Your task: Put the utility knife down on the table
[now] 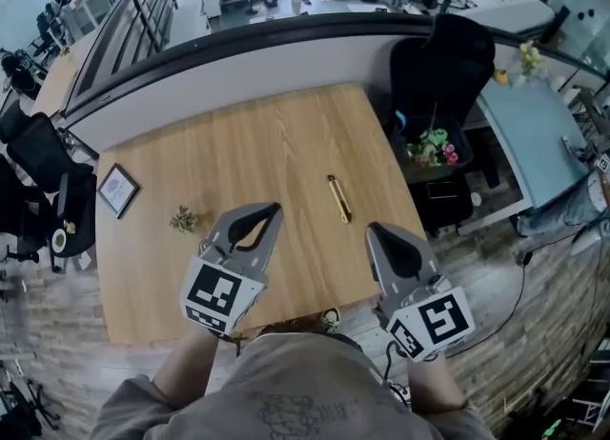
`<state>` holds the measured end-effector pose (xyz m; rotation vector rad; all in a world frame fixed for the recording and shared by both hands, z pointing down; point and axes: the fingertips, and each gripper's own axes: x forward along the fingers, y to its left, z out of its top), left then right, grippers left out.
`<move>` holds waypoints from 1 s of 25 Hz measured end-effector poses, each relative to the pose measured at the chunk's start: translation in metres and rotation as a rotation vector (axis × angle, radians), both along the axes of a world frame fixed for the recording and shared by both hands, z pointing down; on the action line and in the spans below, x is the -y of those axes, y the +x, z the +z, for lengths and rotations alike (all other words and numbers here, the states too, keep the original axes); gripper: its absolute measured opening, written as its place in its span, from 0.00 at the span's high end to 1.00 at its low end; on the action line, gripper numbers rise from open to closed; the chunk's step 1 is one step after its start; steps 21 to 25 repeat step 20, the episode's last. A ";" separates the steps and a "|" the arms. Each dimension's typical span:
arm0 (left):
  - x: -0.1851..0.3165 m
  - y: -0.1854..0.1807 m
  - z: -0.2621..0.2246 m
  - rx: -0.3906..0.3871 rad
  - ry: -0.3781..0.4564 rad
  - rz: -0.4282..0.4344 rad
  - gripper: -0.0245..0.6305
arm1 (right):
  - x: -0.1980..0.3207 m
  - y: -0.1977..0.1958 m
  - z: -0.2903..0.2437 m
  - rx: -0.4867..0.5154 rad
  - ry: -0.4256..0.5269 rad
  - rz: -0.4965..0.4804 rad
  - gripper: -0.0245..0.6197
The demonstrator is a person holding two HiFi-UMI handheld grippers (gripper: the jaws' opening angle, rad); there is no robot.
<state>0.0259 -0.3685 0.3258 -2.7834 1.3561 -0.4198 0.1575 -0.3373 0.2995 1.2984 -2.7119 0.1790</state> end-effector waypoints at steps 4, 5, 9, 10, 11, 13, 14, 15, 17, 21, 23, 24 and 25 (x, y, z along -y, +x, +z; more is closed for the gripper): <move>-0.023 -0.003 0.016 -0.012 -0.057 0.001 0.96 | -0.020 -0.006 0.013 -0.011 -0.039 -0.012 0.95; -0.026 -0.004 0.017 -0.009 -0.061 0.000 0.96 | -0.023 -0.006 0.016 -0.010 -0.049 -0.014 0.95; -0.031 -0.002 0.015 0.013 -0.047 -0.003 0.96 | -0.026 -0.003 0.022 -0.011 -0.066 -0.019 0.95; -0.031 -0.002 0.013 0.018 -0.039 -0.004 0.96 | -0.026 -0.002 0.021 -0.011 -0.063 -0.017 0.95; -0.030 -0.002 0.012 0.023 -0.031 -0.004 0.96 | -0.026 -0.002 0.020 -0.009 -0.059 -0.015 0.95; -0.030 -0.001 0.008 0.027 -0.018 -0.002 0.96 | -0.025 0.000 0.018 -0.002 -0.054 -0.009 0.95; -0.030 0.000 0.007 0.027 -0.015 -0.002 0.96 | -0.025 0.000 0.018 0.002 -0.053 -0.008 0.95; -0.030 0.000 0.006 0.025 -0.013 -0.002 0.96 | -0.024 0.001 0.018 0.007 -0.053 -0.007 0.95; -0.029 0.000 0.005 0.022 -0.009 -0.005 0.96 | -0.023 0.002 0.017 0.009 -0.048 -0.005 0.95; -0.029 0.003 0.004 0.016 -0.006 -0.005 0.96 | -0.019 0.008 0.016 -0.011 -0.029 0.003 0.95; -0.029 0.003 0.004 0.016 -0.006 -0.005 0.96 | -0.019 0.008 0.016 -0.011 -0.029 0.003 0.95; -0.029 0.003 0.004 0.016 -0.006 -0.005 0.96 | -0.019 0.008 0.016 -0.011 -0.029 0.003 0.95; -0.029 0.003 0.004 0.016 -0.006 -0.005 0.96 | -0.019 0.008 0.016 -0.011 -0.029 0.003 0.95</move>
